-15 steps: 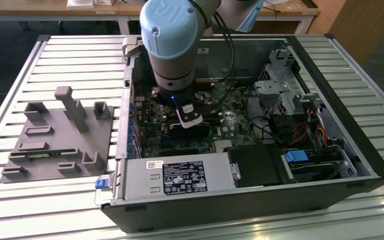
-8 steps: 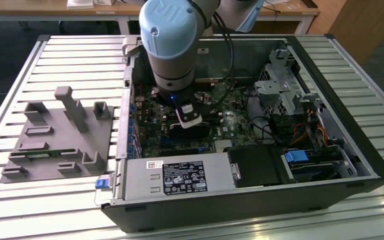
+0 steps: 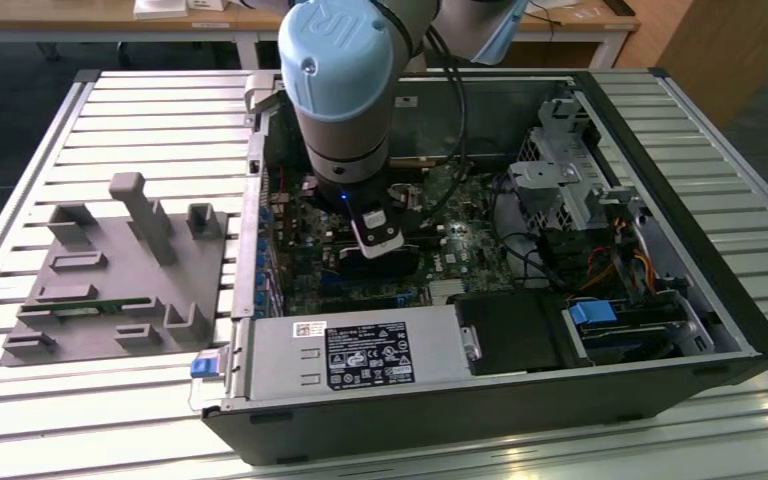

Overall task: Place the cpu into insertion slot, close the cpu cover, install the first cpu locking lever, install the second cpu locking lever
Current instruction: 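Install the second cpu locking lever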

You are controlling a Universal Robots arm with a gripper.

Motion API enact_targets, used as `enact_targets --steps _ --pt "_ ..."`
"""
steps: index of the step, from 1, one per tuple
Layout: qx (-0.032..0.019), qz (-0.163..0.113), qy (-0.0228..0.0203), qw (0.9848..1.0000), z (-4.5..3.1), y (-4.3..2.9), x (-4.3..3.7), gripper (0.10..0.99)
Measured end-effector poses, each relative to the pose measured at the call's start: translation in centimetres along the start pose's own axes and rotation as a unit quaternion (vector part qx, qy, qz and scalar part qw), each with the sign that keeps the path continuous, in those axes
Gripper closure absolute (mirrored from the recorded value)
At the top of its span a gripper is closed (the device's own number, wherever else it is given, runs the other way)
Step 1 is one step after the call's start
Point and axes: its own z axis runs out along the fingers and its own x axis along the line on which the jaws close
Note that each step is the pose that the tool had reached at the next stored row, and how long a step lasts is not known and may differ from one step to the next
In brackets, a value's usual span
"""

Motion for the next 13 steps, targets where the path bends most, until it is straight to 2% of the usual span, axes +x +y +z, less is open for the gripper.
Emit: enact_targets --steps 4,13 --pt "0.0103 -0.001 -0.0025 0.9999 0.02 0.0 0.0 0.98" --pt "0.0114 -0.001 -0.0027 0.9999 0.0 -0.01 0.01 0.98"
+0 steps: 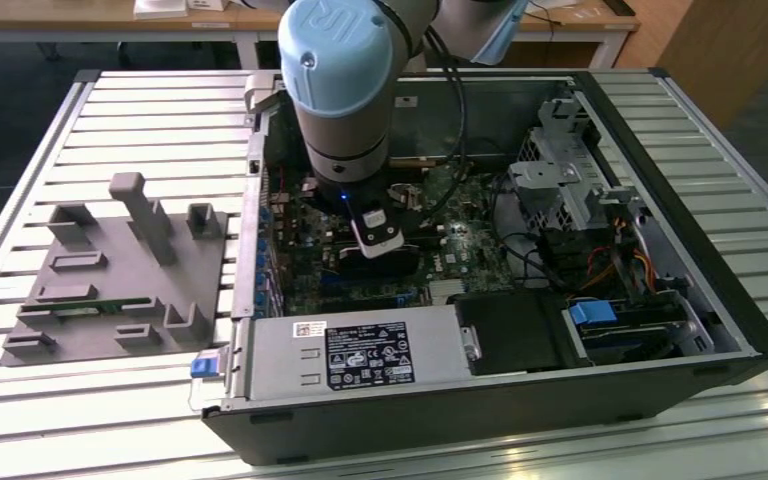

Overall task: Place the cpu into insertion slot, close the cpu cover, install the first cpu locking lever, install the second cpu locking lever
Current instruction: 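Install the second cpu locking lever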

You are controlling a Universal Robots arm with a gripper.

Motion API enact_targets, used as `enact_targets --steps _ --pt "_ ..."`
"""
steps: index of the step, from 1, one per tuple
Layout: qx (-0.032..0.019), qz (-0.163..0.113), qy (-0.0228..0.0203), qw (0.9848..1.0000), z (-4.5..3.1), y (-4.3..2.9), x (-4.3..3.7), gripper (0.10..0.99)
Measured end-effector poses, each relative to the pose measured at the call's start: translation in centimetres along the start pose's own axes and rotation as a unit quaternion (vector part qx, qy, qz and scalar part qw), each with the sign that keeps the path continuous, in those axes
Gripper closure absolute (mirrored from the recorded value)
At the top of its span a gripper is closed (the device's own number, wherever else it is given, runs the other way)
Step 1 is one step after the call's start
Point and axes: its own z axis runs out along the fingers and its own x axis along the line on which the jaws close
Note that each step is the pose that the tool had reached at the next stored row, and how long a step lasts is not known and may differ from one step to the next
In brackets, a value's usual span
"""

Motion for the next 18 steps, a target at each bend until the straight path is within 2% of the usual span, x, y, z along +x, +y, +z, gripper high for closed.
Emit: enact_targets --steps 4,8,18 --pt "0.0011 0.0 -0.0001 1.0 -0.28 0.04 0.0 0.98" --pt "0.0 0.0 -0.0001 1.0 -0.56 0.19 0.0 0.98" --pt "0.0 0.0 -0.0001 1.0 -0.39 0.7 0.32 0.98"
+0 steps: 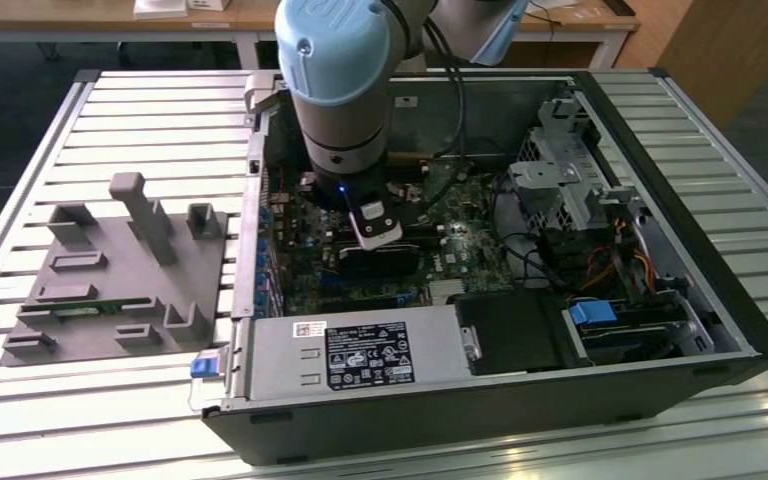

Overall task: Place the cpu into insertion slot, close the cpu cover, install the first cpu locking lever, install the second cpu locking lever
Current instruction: 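Install the second cpu locking lever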

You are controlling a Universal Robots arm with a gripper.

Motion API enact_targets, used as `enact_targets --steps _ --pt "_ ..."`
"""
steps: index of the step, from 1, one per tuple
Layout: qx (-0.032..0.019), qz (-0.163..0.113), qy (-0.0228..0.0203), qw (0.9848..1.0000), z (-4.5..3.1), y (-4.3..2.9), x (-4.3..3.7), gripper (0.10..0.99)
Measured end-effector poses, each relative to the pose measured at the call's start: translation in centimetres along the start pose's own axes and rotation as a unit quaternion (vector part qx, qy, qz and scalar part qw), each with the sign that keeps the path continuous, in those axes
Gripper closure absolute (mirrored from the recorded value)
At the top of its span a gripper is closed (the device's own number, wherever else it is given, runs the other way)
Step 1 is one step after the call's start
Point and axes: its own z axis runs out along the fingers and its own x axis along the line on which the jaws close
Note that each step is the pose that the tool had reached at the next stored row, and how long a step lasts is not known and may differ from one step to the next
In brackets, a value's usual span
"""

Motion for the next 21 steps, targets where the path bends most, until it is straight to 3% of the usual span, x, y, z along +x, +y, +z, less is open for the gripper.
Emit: enact_targets --steps 15,21 --pt "0.0009 0.0 -0.0007 1.0 0.51 -0.17 0.1 0.98" --pt "0.0008 0.0 -0.0007 1.0 -0.17 0.04 0.09 0.98"
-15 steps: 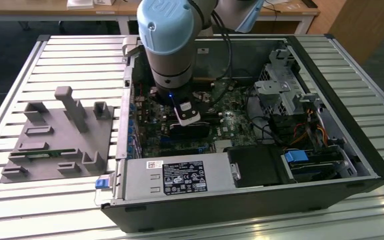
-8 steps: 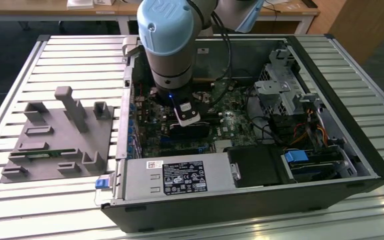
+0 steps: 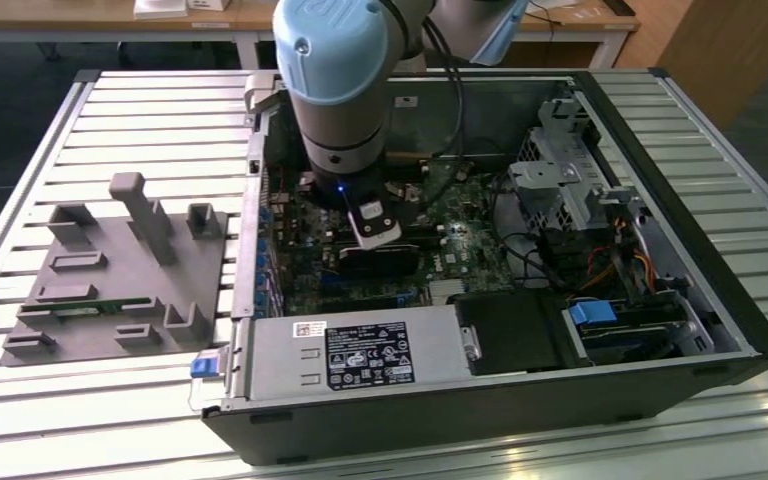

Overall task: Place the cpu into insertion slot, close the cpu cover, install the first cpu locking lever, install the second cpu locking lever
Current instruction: 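Install the second cpu locking lever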

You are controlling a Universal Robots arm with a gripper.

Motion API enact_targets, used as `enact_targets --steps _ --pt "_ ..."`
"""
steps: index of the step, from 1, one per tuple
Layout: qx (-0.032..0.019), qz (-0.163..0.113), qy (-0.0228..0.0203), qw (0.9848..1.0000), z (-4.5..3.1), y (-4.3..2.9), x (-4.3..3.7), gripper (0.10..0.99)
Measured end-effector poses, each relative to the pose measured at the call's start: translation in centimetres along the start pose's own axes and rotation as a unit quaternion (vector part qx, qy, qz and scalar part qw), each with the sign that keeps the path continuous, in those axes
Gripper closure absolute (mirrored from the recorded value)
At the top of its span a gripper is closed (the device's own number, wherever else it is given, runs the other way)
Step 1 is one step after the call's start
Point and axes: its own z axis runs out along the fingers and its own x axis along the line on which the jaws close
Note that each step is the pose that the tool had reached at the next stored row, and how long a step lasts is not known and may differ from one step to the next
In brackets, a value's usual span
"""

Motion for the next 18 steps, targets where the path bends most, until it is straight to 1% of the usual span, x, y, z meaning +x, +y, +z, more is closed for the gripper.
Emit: enact_targets --steps 10,12,18 --pt "-0.0003 0.0 0.0 1.0 -1.51 0.49 -0.14 0.98" --pt "-0.0003 0.0 -0.0001 1.0 -1.47 0.6 -0.56 0.98" --pt "-0.0001 0.001 0.0006 1.0 -1.3 1.07 -2.53 0.98"
